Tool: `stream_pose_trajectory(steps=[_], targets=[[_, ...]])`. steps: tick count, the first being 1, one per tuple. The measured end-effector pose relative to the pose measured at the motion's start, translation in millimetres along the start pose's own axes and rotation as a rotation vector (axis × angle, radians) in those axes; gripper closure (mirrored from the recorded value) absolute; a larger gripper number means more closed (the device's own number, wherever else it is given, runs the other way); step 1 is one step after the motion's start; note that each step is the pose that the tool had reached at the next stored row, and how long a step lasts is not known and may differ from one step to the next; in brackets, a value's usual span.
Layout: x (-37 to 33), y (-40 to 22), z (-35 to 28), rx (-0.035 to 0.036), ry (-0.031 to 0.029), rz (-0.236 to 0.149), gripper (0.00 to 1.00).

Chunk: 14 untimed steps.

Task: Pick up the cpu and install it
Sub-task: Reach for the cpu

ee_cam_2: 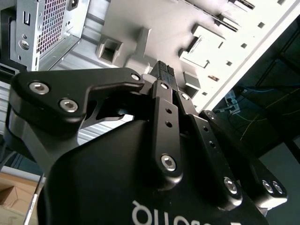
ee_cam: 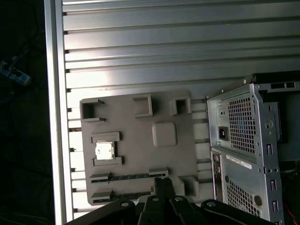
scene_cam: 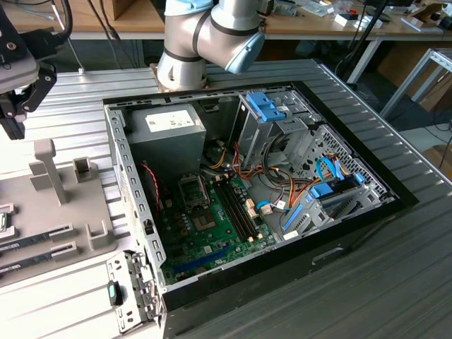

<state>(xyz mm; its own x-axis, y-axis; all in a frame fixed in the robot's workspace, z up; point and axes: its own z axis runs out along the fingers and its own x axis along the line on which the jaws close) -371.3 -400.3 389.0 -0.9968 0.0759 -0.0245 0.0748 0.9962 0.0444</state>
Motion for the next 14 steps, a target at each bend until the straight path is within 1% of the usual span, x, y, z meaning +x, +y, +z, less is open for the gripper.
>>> stream_pose_trajectory(steps=[14], targets=[[7.2, -0.6, 0.0, 0.0, 0.0, 0.0, 0.89]])
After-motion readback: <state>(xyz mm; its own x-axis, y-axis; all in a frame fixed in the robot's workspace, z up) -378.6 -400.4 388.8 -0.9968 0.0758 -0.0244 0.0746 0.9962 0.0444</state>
